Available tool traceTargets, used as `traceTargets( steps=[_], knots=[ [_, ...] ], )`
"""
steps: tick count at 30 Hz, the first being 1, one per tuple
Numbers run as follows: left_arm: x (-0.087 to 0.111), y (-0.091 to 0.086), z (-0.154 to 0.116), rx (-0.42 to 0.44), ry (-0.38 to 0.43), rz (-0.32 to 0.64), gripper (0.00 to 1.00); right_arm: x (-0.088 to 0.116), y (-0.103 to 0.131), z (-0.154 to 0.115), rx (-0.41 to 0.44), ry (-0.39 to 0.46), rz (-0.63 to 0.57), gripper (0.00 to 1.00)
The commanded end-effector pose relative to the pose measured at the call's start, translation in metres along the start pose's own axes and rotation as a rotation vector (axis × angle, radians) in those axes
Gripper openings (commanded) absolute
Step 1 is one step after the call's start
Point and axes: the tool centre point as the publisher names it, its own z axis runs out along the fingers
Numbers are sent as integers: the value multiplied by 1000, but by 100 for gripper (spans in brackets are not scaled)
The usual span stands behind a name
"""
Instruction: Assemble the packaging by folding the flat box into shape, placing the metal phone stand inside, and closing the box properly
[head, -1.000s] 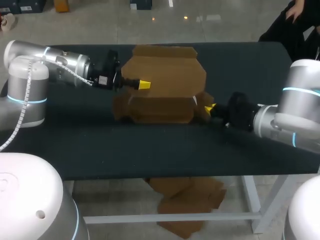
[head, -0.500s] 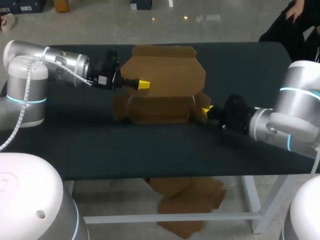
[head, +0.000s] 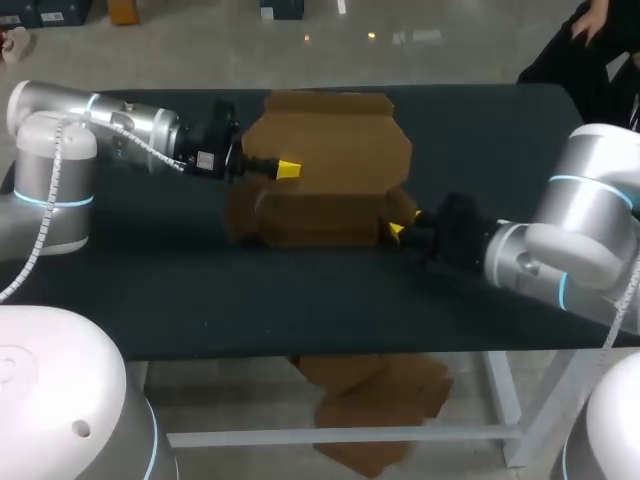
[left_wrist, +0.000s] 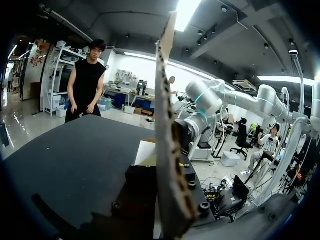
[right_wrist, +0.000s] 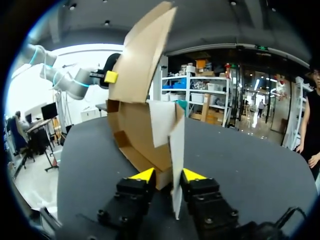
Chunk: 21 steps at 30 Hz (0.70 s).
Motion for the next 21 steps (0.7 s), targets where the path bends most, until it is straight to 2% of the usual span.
traceTargets(
  steps=[1, 21],
  knots=[
    [-1, 2, 1, -2, 3, 0, 0, 8, 1, 6, -2, -34, -2, 38],
    [-1, 2, 1, -2, 3, 0, 0, 40, 4, 9, -9, -9, 45, 41]
  ],
)
